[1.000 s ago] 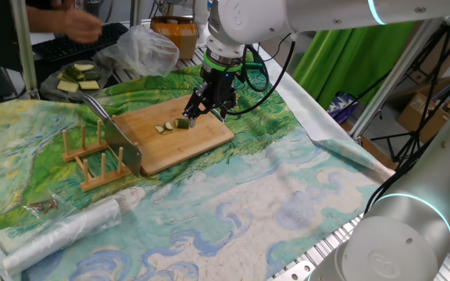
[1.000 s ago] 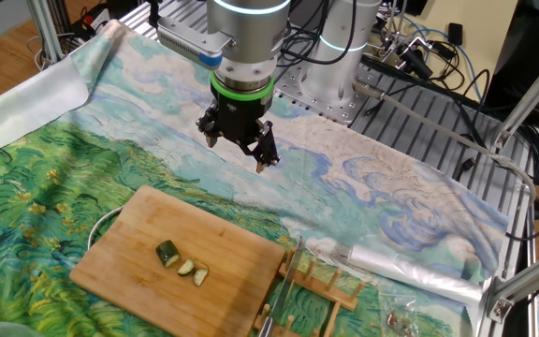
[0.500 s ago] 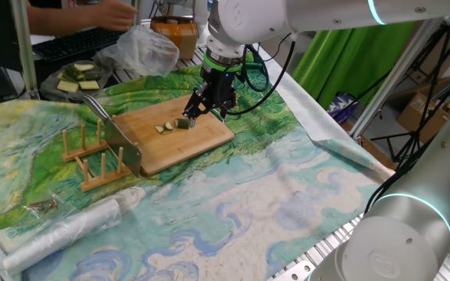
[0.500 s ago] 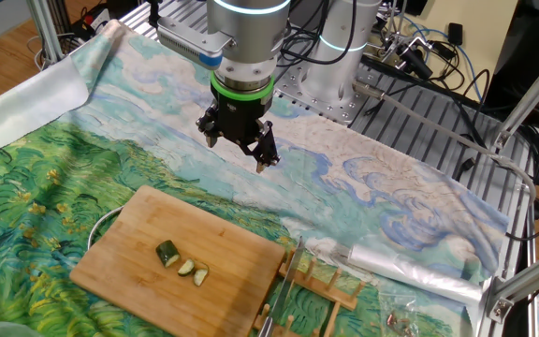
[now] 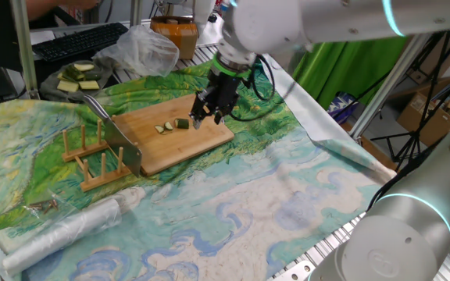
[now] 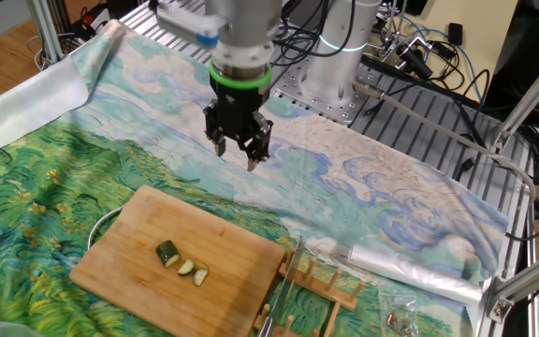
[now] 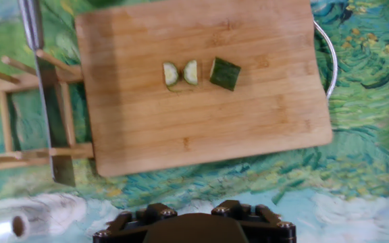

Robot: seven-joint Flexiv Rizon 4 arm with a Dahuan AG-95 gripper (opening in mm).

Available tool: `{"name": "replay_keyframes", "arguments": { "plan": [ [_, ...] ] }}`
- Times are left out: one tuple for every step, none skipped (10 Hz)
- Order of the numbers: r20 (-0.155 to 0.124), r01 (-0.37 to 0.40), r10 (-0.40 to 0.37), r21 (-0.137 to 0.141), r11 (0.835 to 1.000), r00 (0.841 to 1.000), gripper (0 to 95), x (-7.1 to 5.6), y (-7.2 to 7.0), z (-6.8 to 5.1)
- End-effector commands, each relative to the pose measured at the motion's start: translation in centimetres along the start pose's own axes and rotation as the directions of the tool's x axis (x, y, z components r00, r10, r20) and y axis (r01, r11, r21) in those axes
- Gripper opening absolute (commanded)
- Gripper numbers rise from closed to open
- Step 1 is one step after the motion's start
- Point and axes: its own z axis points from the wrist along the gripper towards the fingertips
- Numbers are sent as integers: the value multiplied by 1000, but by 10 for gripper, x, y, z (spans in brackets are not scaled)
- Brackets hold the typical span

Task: Chop the cucumber into shreds

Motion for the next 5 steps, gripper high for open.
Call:
{"name": "replay_keyframes", "arguments": {
  "plan": [
    [89,-12,19,-80,997,996,0,-2,1,4],
    [89,-12,19,-80,997,996,0,-2,2,5],
    [88,-12,19,-80,997,996,0,-2,2,8],
    [91,4,3,-76,997,996,0,-2,3,9],
    [90,2,6,-80,997,996,0,-2,3,10]
  ]
}}
